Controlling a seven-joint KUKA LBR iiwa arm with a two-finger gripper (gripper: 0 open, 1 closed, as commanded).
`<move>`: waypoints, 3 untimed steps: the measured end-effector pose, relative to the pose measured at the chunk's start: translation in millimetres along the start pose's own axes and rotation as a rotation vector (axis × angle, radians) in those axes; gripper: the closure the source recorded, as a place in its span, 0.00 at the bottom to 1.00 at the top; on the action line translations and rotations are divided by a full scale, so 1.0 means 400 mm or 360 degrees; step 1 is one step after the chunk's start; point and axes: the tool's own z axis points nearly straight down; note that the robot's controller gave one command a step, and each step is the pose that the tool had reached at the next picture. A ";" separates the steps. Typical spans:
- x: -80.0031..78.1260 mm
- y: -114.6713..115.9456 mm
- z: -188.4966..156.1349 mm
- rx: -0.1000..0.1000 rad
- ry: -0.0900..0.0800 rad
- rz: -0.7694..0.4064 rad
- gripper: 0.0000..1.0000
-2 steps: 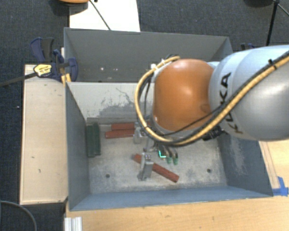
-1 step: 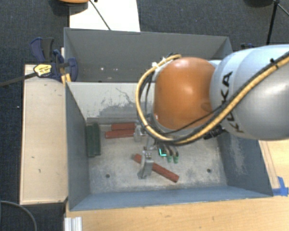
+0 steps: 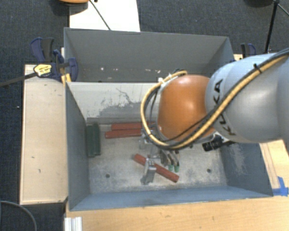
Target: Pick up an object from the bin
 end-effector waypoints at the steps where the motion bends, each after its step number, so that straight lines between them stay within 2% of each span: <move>1: -0.007 -0.048 0.047 0.0004 0.0015 -0.0227 0.00; 2: -0.091 -0.136 0.157 0.0001 -0.0004 -0.0534 0.00; 3: -0.126 -0.182 0.238 0.0002 0.0008 -0.0305 1.00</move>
Offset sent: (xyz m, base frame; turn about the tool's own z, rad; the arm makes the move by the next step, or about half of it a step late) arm 0.0435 -0.0729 -0.0892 -0.3135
